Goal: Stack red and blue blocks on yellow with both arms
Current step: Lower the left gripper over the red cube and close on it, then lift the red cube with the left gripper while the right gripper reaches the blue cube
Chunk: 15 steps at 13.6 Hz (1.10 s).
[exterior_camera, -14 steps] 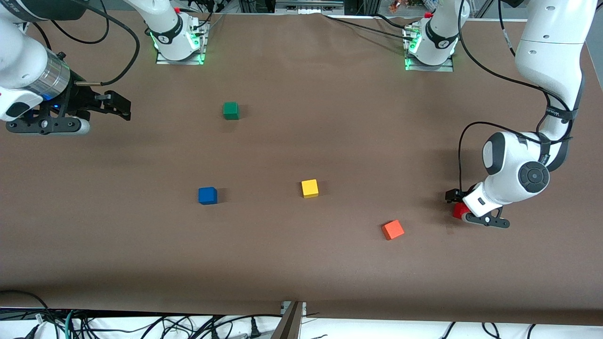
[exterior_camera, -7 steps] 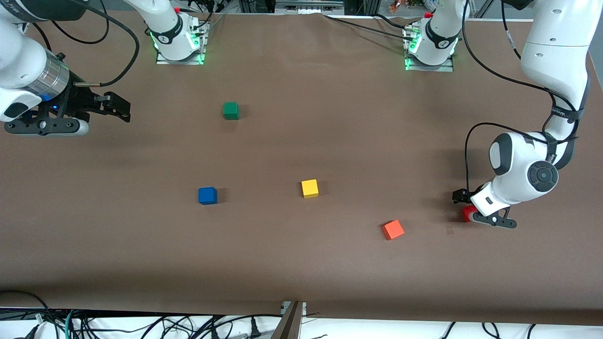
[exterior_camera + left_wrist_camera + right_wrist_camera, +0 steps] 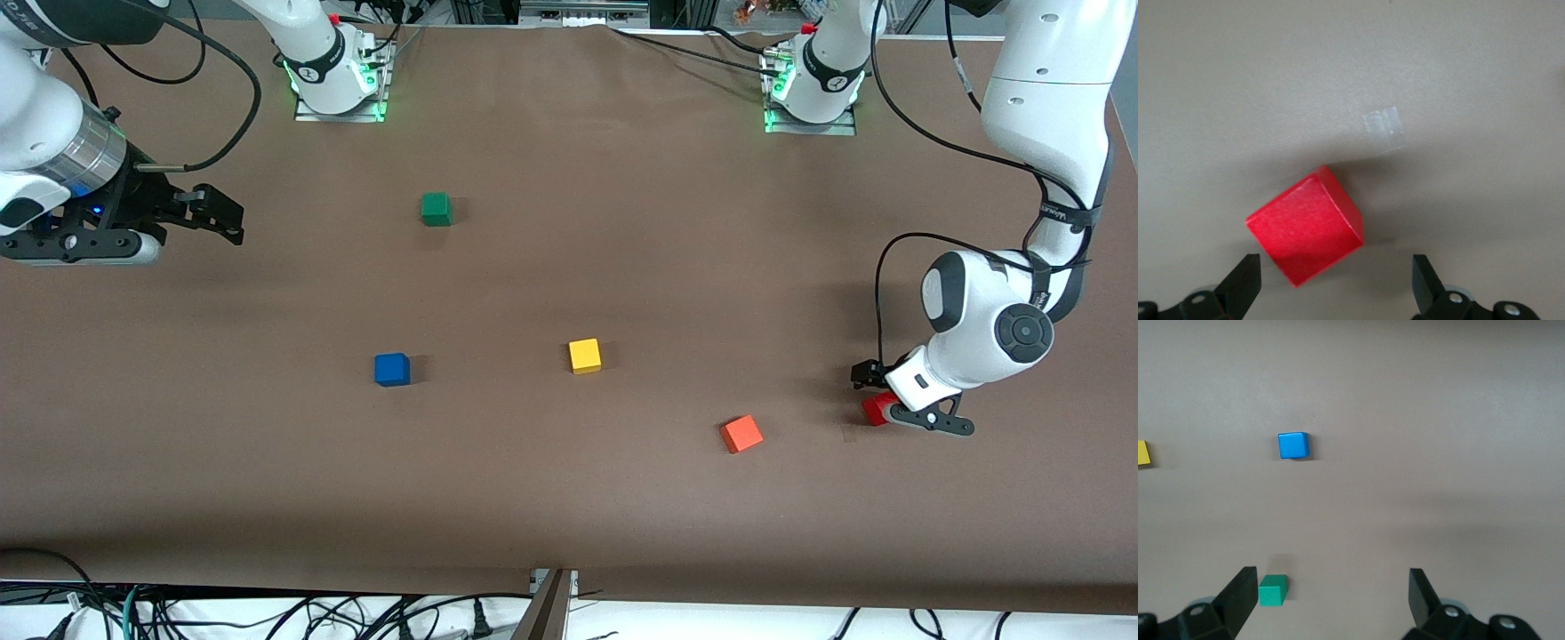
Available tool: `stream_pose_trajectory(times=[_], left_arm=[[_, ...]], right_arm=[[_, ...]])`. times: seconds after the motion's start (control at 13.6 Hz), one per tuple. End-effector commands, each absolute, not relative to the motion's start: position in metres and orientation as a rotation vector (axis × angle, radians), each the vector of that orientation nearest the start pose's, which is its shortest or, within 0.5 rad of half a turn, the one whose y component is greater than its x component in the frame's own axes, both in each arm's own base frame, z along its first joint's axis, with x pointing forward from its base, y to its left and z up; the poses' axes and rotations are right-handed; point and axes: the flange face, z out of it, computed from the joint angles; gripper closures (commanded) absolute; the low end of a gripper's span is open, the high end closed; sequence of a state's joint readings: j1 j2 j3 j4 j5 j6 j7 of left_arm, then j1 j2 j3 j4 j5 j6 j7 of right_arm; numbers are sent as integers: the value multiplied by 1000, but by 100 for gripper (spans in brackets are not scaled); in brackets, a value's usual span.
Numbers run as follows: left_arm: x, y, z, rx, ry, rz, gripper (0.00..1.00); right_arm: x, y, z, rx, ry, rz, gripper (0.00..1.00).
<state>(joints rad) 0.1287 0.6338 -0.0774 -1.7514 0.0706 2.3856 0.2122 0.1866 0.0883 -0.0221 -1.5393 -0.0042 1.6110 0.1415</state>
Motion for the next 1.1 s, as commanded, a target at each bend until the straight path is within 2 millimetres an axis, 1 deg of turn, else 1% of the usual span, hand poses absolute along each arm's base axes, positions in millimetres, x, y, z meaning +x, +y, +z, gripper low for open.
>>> stream_pose_trajectory(times=[0.0,0.07,0.15,0.29,0.44,0.52,0.59,0.74,0.88,0.96,1.03], left_arm=[[673,48,218,-3178,141,-40,0],[673,51,217,-3199,69,-39,0],[673,52,215,-3214,-11,-40,0],[674,53,213,-3215,-142,-43,0],[673,56,208,-3206,-252,-26,0],[672,55,202,-3201,-307,-12,0],[673,54,201,-3190,-368,-7,0],[680,53,202,-3177,-456,-23,0],[679,56,196,-3176,-483,-13,0],[680,57,196,-3177,-489,-13,3],[680,58,196,-3178,-500,-15,10]], right_arm=[[584,101,582,-3115,-21,50,0],[586,101,578,-3107,-29,66,0],[591,102,563,-3110,-41,108,0],[593,106,552,-3122,-44,142,0],[599,109,535,-3127,-56,186,0],[599,109,533,-3126,-55,192,0],[600,108,532,-3129,-61,196,0],[600,109,532,-3128,-66,196,0],[599,110,531,-3127,-68,199,0],[599,110,532,-3129,-66,196,0],[599,110,532,-3128,-68,196,0]])
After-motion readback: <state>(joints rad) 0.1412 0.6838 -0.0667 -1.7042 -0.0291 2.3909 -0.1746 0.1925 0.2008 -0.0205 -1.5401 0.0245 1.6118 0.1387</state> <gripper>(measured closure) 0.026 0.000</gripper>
